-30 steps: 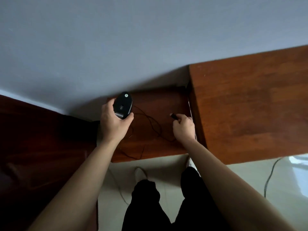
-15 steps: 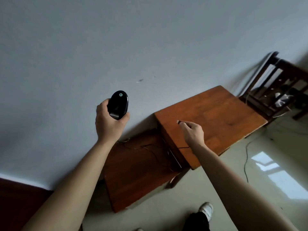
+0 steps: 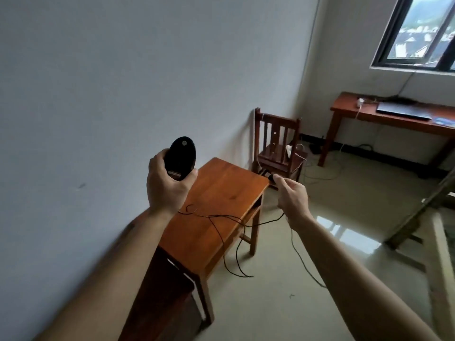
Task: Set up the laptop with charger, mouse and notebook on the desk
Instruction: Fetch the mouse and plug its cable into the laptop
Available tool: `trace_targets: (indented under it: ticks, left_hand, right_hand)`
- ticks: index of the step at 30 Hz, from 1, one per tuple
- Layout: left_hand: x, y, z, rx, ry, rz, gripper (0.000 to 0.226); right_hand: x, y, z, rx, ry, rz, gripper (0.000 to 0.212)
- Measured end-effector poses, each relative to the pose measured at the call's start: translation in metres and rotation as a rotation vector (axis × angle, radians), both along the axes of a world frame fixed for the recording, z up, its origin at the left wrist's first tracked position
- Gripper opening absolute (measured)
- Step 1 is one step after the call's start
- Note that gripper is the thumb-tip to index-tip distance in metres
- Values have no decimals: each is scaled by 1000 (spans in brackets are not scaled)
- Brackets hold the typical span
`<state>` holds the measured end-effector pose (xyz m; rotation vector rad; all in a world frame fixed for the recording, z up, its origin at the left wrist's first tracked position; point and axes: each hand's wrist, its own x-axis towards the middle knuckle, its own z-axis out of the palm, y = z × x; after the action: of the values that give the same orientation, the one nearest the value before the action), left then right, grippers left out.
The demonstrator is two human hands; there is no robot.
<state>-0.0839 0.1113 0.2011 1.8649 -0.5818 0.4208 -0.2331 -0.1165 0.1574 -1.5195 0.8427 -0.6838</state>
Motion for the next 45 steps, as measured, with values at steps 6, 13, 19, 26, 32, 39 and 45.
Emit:
trace_targets:
  ticks: [6,13,19,26,32,39,45]
  left_hand:
    - [-92,-165,-11,-128,94,-186,46]
    - [-156,-313,-43,2,290,-467,54]
    - [-147,-418,-67,104,294,-484,64]
    - [-94,-588,-93,-100,684,-601,52]
    - [-38,-750,-94,-190,997,-653,31]
    - [-19,-888,-91,-35,1039,-737,74]
    - [-13,-1048,-120,-5,1010,-771,20]
  right_hand:
    - [-124,-135,-11,-7,-36,-143,48]
    - [-216,-255,-44,54,1,-302,28]
    - [-228,-340,-84,134,12,-403,27]
    - [-193,-466,-106,134,82,-429,25]
    - [-154,-595,-78,93,142,-514,28]
    - [-137,-708,-76,158,109,-576,25]
    - [-132,-865,-117,201,83,-634,25]
